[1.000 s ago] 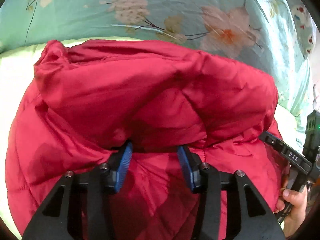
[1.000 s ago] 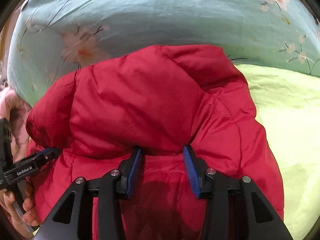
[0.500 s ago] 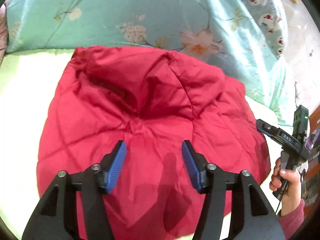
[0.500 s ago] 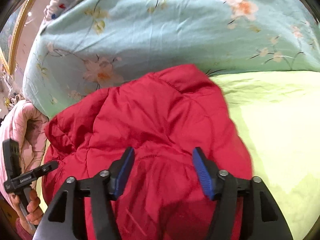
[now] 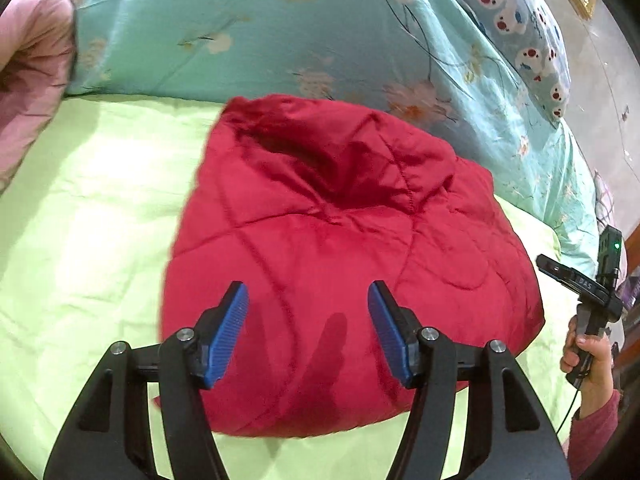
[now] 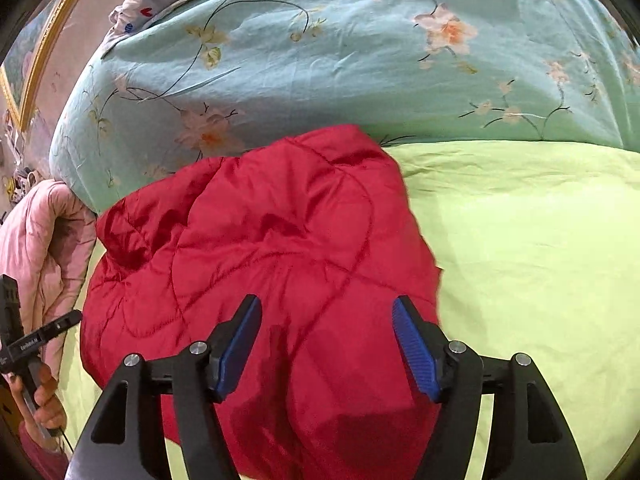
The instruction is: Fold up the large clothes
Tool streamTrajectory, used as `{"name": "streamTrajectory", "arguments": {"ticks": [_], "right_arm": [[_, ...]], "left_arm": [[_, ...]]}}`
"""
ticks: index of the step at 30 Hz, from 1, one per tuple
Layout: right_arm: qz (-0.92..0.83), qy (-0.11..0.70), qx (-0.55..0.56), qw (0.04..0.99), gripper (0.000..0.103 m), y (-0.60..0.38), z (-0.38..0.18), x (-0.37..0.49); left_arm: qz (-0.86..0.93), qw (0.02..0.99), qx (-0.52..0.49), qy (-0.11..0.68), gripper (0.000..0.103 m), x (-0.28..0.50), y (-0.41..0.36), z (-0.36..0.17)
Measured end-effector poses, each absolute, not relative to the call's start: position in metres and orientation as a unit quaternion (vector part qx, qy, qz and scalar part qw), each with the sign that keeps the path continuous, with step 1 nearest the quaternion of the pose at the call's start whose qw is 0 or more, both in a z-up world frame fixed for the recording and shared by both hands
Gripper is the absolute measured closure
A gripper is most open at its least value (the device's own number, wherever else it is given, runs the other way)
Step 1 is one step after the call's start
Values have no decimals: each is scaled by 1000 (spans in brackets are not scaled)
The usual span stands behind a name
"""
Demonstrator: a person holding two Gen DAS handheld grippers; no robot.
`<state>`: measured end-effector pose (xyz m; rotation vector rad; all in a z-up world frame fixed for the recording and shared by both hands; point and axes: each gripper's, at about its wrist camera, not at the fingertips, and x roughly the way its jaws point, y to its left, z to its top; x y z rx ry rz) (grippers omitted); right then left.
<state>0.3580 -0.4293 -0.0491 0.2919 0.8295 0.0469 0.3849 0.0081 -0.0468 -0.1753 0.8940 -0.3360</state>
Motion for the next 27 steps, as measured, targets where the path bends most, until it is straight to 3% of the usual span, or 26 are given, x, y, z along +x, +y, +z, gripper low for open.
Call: {"name": "streamTrajectory", "arguments": {"ticks": [6,8,18,20,25,27], "right_arm": [[11,406,151,901,22,-454,-53,345],[19,412,170,895,22,-464,-58,344],[51,446,268,852,17,-498,-104,349],[62,450,285,844,17,-502,-113,351],[82,455,315,829,10,-506,-129,358],[96,457,327,822,8,-506,-136,363]], "left_arm": [[-149,882,-89,438,31,388,34,-53],[-149,877,-95,447,21,390,43,-59],[-191,832,-170,491,19,406,81,-105],[-199,824,-185,497,17,410,84,-113],[-199,821,-196,499,0,421,81,-124],[-215,812,-204,503,0,426,77,-131]]}}
